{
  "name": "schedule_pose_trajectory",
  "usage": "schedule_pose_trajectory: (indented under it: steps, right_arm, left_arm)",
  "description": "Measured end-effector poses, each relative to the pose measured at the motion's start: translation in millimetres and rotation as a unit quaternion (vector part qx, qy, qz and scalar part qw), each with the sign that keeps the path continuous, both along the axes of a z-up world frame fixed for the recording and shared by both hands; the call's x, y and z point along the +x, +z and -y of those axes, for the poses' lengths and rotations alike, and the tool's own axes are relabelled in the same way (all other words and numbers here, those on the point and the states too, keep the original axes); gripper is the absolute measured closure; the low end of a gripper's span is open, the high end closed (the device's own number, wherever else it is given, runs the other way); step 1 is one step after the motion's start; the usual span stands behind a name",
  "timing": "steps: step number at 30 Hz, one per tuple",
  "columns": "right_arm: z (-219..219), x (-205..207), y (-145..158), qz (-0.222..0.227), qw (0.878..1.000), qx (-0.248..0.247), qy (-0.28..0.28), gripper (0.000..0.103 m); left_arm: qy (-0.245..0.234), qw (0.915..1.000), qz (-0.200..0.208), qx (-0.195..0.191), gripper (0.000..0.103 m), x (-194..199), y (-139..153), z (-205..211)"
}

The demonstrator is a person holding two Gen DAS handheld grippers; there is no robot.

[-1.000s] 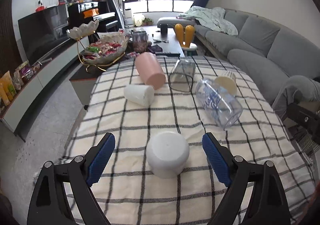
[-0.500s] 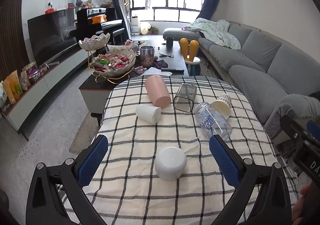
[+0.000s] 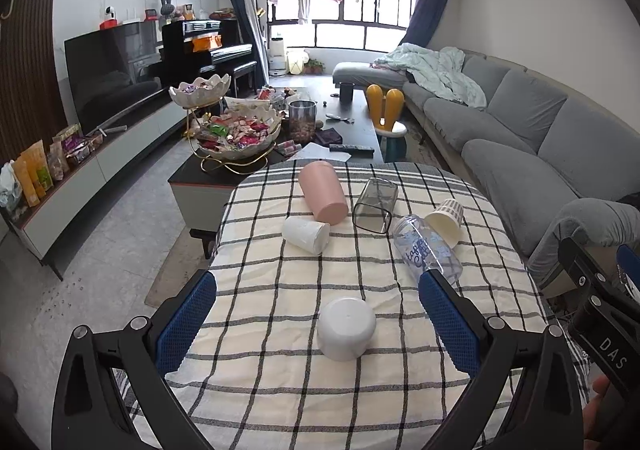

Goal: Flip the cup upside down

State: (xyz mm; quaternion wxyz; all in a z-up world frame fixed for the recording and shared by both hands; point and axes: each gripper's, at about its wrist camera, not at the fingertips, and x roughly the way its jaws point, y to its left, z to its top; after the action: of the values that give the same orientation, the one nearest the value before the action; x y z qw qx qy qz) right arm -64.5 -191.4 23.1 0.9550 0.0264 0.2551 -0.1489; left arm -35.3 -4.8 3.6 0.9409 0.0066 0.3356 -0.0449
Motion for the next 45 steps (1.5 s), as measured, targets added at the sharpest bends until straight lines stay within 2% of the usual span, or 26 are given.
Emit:
schedule_pose_trajectory:
  steps: [45]
  right_arm:
    - [-12.6, -0.9, 7.8, 0.000, 1.000, 0.004, 0.005, 0.002]
  left_arm:
    - [0.007, 1.0000, 0.003, -0.001, 0.000, -0.8, 7.6, -5.4]
